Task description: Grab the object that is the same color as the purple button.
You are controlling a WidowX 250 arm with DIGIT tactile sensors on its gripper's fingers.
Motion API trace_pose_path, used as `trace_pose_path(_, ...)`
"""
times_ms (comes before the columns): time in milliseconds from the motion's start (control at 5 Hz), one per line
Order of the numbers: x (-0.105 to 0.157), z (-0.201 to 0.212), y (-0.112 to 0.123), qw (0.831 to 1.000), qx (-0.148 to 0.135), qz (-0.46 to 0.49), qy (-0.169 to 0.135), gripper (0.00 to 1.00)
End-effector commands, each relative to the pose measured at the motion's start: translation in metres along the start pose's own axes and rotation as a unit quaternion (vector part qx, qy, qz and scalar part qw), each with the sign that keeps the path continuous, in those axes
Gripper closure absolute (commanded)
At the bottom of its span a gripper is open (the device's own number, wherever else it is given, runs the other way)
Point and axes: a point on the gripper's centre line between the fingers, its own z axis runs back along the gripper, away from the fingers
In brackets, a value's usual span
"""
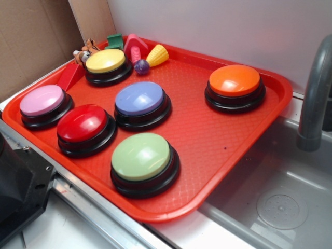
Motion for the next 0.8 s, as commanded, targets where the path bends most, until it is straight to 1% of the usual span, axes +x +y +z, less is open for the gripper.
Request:
trace_pose_path(0,0.000,0.000,0.000,1.000,0.000,0.000,0.000,0.00)
trace_pose_path(400,0.021,-0.025,0.020,1.000,0.016,-0.016,-0.020,0.00)
trace_pose_path(600,0.034,-0.039,0.035,1.000,0.022,-0.010,-0.020,0.00)
